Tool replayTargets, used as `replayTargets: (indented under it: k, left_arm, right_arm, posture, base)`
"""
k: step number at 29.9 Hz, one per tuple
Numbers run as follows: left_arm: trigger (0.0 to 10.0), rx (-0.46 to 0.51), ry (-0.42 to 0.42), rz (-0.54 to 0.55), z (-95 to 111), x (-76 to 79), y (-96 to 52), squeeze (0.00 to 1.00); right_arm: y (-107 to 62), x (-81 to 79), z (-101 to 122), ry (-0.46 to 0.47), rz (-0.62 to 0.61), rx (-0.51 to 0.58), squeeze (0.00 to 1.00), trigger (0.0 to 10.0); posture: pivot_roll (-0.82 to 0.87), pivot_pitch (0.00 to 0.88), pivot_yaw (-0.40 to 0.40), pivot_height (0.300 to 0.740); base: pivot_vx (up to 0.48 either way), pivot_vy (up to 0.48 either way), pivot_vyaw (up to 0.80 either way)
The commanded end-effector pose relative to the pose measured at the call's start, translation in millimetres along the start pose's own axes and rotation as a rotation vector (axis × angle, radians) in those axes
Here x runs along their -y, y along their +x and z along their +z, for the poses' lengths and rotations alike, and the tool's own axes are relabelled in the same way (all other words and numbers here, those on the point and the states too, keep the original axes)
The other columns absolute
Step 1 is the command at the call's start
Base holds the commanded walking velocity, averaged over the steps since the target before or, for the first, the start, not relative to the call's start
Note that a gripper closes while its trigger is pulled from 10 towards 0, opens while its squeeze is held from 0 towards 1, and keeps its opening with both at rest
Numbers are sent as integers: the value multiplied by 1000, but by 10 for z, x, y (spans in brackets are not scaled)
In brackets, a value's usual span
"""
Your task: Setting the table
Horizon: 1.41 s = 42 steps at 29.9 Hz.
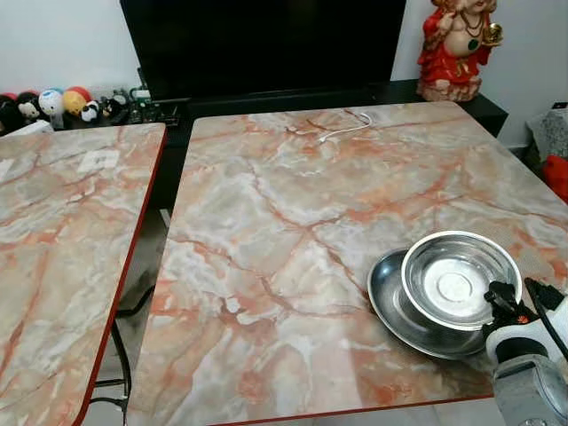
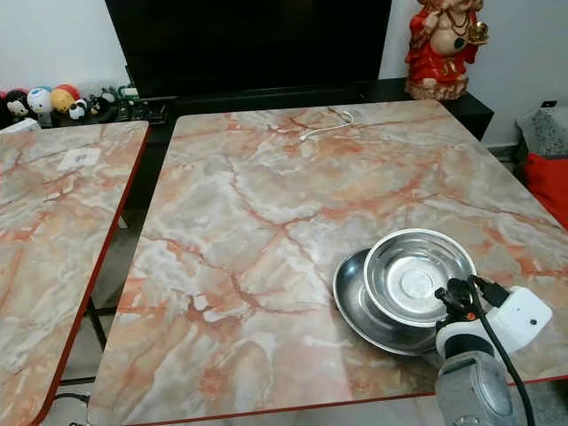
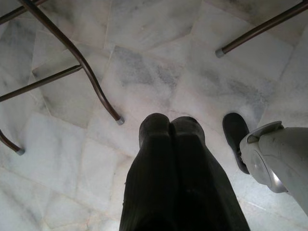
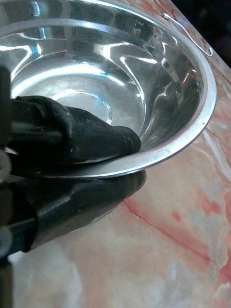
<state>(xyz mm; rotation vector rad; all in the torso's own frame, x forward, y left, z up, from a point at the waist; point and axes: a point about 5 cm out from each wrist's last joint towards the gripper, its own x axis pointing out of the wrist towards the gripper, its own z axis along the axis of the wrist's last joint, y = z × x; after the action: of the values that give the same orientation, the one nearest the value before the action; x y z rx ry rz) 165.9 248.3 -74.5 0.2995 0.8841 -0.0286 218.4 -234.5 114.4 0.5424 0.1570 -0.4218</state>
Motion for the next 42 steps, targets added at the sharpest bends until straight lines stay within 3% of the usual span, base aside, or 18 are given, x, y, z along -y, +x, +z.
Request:
replayTargets:
  k: [1,28,29,30,31,35,36,42]
  left_arm:
    - [10000,3,18,0,13,-30,1,0]
    - [10000,27,34,-14,61,-6,12,0]
    - [10000,27,34,-15,62,-4,12,0]
    - [10000,28,35,-16,63,-4,12,0]
    - [10000,29,34,-16,64,-3,12,0]
    - [10000,30,33,-16,64,-3,12,0]
    - [10000,30,32,-15,65,-4,12,0]
    - [10000,24,28,-11,54,-17,9,0]
  right_arm:
    - [6,-17,-47,17,1,-28,0,10000]
    - [66,-22,-191,80,9,-81,0,10000]
    - [70,-27,-191,85,13,-81,125,10000]
    - [74,-32,-191,88,16,-80,125,10000]
    - [78,-35,-191,91,16,-80,447,10000]
    - [84,-35,-191,92,14,-80,447,10000]
    - [93,-33,-193,91,11,-80,0,10000]
    - [140,-42,-180,93,7,-78,0,10000]
  posture:
    - [-30,0,26,740]
    - [-25,0,29,740]
    - [-25,0,29,740]
    - [-23,0,30,740]
    - [-23,0,30,740]
    - [-22,0,29,740]
    - [-21,0,29,740]
    - [-17,0,29,740]
  base:
    - [0,0,0]
    - [0,0,0]
    - [0,0,0]
    - [0,0,0]
    - [0,0,0]
    - [0,0,0]
    - [0,0,0]
    - [0,0,0]
